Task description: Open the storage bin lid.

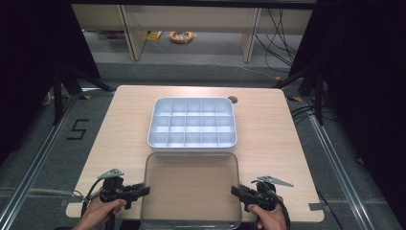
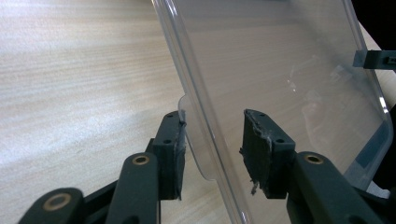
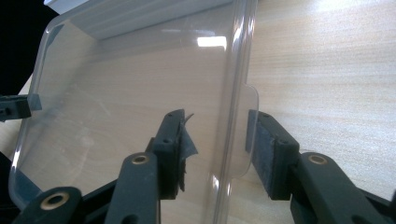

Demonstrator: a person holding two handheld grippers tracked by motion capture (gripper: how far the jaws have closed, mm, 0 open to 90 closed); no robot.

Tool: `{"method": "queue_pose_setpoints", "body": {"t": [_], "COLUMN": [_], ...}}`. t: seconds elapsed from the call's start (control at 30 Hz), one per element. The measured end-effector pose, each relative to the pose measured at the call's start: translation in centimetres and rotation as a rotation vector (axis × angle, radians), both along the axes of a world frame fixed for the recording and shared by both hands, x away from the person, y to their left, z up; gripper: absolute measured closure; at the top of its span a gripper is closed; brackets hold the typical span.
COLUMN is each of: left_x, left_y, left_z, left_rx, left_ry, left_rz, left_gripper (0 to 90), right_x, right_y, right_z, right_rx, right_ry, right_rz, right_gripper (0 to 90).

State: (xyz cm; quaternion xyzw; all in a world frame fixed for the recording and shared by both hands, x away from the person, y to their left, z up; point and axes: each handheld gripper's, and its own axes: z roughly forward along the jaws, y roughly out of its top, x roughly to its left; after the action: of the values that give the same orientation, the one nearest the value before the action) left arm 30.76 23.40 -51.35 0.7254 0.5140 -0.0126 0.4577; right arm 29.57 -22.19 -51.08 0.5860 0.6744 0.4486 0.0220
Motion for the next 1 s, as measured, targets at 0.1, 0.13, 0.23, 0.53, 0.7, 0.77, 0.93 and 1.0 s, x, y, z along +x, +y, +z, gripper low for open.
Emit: {"method": "queue_pose_setpoints", "body": {"t": [0.1, 0.13, 0.23, 0.53, 0.7, 0.77, 0.93, 1.0], "left_x": [0.0, 0.0, 0.1, 0.1, 0.1, 0.2, 0.4, 0.5], "left_y": [0.0, 0.0, 0.0, -0.2, -0.4, -0.5, -0.7, -0.7], "left_z": [-0.1, -0.1, -0.1, -0.2, -0.2, -0.2, -0.3, -0.2], "left_rx": [-0.002, 0.001, 0.010, 0.038, 0.067, 0.074, 0.082, 0.085], "left_ry": [0.006, 0.006, 0.008, -0.001, -0.010, -0.006, -0.002, -0.003], "left_rz": [-0.001, 0.000, 0.000, 0.001, -0.003, -0.006, -0.003, -0.005], "left_gripper": [58.5, 58.4, 58.0, 56.3, 54.1, 53.0, 51.1, 49.6], "right_x": [0.1, 0.0, 0.1, 0.2, 0.2, 0.3, 0.5, 0.6], "right_y": [0.1, 0.3, 0.2, 0.5, 0.7, 0.8, 0.8, 1.2], "right_z": [-0.1, 0.0, -0.1, -0.2, -0.1, -0.2, -0.1, -0.1], "right_rx": [-0.007, 0.005, -0.007, -0.031, -0.052, -0.065, -0.072, -0.056], "right_ry": [0.005, 0.029, 0.010, 0.018, 0.016, 0.011, 0.015, 0.037], "right_rz": [-0.001, -0.019, -0.002, 0.000, 0.010, -0.001, -0.005, -0.024], "right_gripper": [57.5, 57.4, 56.9, 54.6, 52.7, 51.7, 51.7, 51.7]}}
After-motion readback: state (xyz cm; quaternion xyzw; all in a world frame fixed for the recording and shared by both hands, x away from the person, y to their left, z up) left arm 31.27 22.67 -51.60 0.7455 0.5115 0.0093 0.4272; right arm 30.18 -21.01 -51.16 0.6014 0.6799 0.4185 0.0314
